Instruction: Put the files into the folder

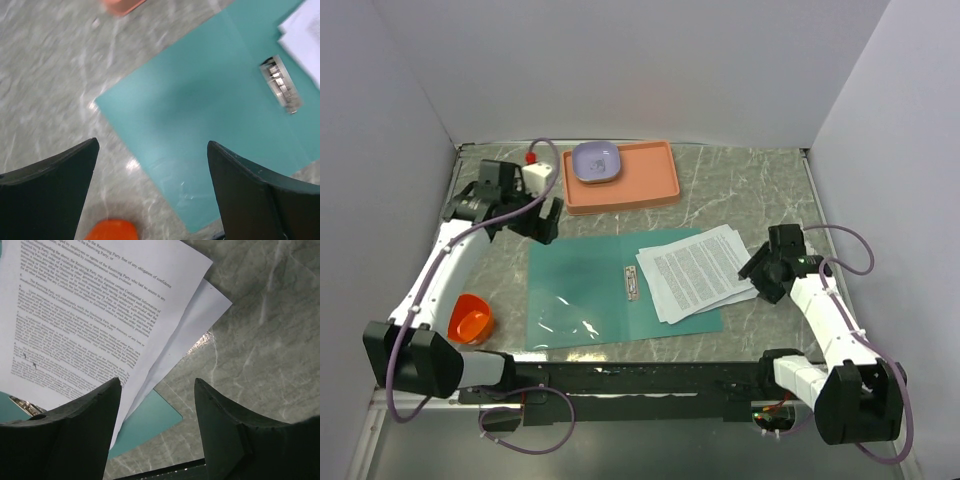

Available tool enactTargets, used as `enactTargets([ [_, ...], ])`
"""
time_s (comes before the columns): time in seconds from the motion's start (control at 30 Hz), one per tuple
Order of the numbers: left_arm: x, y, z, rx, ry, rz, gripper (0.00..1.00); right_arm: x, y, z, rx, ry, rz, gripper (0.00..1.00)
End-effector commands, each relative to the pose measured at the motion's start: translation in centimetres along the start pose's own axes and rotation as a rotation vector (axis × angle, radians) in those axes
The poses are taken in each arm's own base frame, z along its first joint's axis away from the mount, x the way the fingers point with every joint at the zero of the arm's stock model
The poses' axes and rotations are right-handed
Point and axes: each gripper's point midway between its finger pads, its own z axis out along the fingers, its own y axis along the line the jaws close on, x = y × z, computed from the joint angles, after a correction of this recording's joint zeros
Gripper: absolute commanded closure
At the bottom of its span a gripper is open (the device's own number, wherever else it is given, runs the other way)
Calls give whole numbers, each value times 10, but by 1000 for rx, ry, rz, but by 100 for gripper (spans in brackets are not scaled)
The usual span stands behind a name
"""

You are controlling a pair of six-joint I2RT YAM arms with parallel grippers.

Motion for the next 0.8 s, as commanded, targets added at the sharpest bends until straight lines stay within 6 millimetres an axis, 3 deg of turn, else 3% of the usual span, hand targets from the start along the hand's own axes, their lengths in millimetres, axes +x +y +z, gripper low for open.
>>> enactTargets([
  [0.0, -48, -49, 25, 110, -82, 67, 4, -7, 7, 8, -8, -21, 57, 33],
  [0.1, -58, -83, 54, 150, -42, 123, 4, -4, 15, 16, -56, -16, 98, 35],
  [0.47, -91, -153, 133, 232, -27, 223, 4, 15, 21, 30, -63, -9, 167, 38],
  [0.6, -86, -184, 160, 261, -4, 278, 4, 19, 22, 36, -48, -8, 177, 40],
  [0.77, -82, -202, 177, 271, 16, 332, 4, 29, 23, 43, -52, 22, 180, 44],
])
